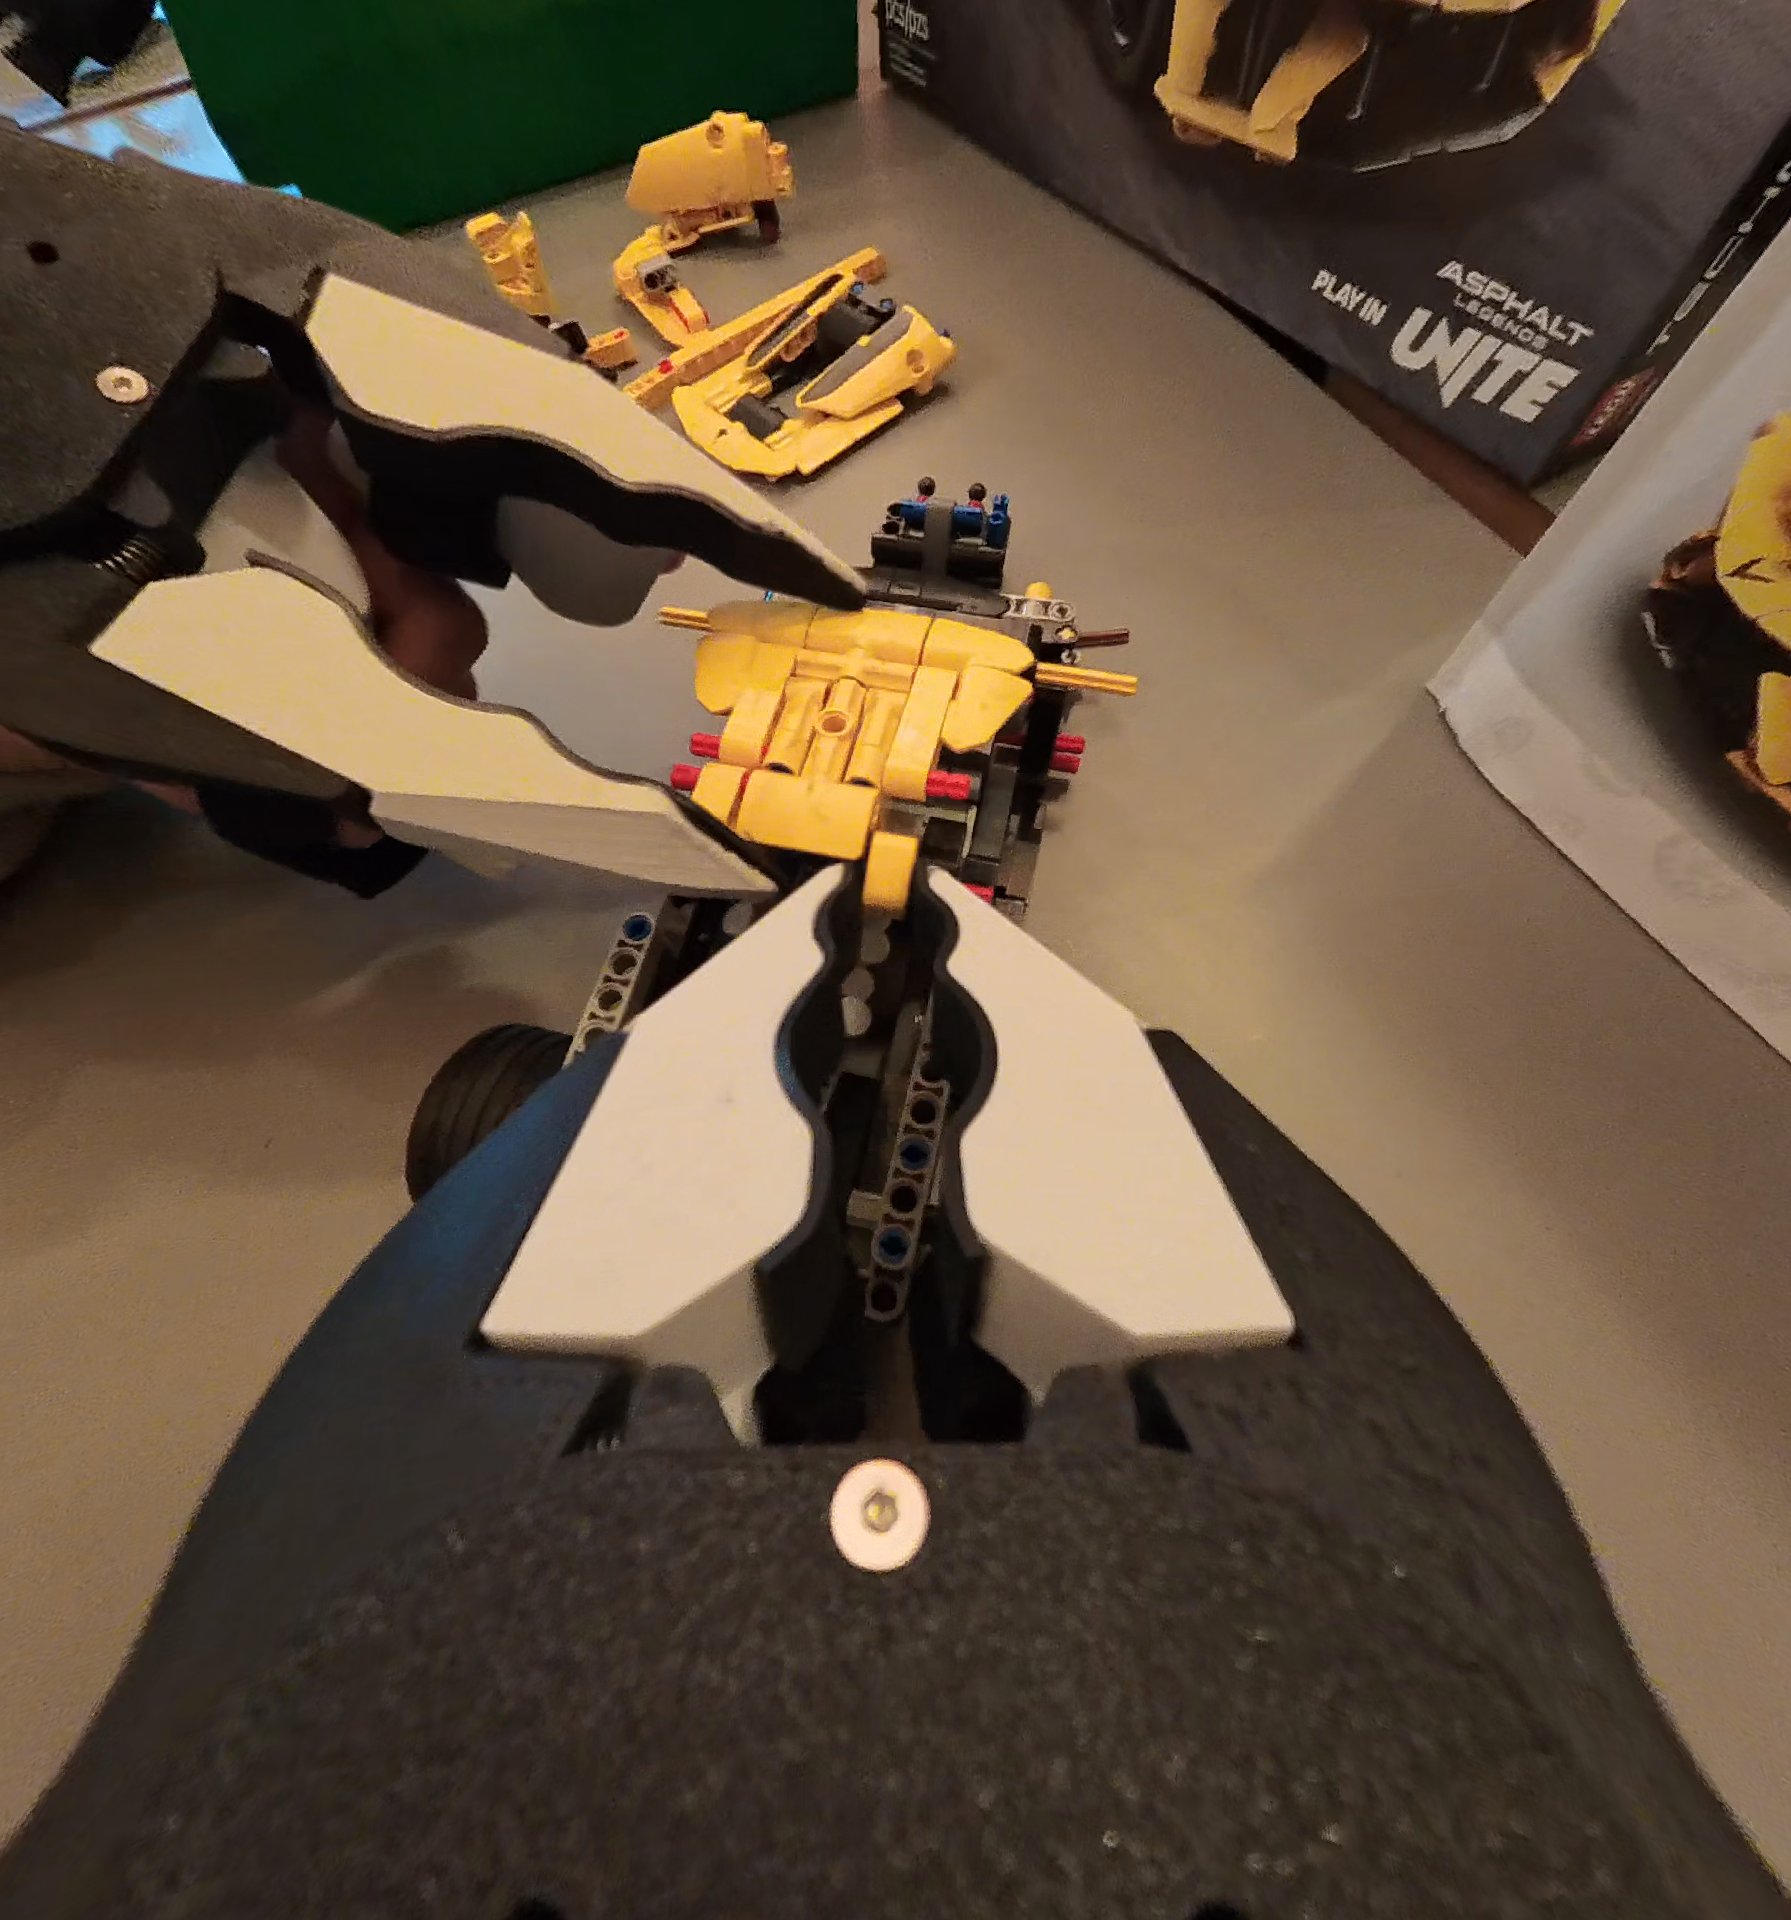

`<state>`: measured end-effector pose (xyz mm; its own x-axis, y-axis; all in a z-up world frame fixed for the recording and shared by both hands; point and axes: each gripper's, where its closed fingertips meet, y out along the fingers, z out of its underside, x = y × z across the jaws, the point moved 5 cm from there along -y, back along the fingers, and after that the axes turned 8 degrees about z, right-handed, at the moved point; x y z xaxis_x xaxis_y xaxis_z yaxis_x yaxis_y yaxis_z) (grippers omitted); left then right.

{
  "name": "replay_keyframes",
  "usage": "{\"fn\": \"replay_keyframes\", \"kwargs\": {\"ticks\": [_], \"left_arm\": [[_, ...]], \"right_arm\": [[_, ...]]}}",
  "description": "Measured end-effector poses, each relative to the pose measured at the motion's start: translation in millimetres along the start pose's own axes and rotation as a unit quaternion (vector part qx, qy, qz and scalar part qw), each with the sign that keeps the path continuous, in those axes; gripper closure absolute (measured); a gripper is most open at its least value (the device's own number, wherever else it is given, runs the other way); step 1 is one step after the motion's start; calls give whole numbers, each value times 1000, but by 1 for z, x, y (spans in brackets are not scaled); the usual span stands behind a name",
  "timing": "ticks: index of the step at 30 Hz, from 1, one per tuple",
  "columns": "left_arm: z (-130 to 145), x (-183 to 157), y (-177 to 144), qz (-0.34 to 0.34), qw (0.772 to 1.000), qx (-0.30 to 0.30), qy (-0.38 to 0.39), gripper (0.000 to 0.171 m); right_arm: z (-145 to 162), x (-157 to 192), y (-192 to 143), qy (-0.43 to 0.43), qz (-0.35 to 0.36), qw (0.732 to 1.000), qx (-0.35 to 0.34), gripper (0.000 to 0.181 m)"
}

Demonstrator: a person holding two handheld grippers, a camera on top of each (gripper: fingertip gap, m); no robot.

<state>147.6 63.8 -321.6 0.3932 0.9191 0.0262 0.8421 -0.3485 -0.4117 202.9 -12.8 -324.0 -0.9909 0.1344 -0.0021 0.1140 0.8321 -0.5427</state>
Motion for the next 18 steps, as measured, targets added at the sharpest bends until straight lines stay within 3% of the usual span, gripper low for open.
{"fn": "replay_keyframes", "kwargs": {"ticks": [2,3,6,13,16,18], "left_arm": [[0,0,-2,9,1000,-6,0,112],[0,-2,-2,14,1000,-9,4,125],[0,-3,0,1,1000,-13,13,125],[-2,-5,-11,1,999,-5,32,121],[-4,7,-26,30,997,-46,-44,121],[-4,11,-31,84,988,-64,-111,121]], "right_arm": [[0,-4,-1,24,-15,1000,10,174],[1,-6,0,56,-28,998,9,175],[3,-11,2,149,-79,986,-3,174],[4,-8,1,122,-64,990,-17,173],[5,-7,-2,120,-67,990,-20,173],[5,-7,-4,100,-62,993,-19,173]]}}
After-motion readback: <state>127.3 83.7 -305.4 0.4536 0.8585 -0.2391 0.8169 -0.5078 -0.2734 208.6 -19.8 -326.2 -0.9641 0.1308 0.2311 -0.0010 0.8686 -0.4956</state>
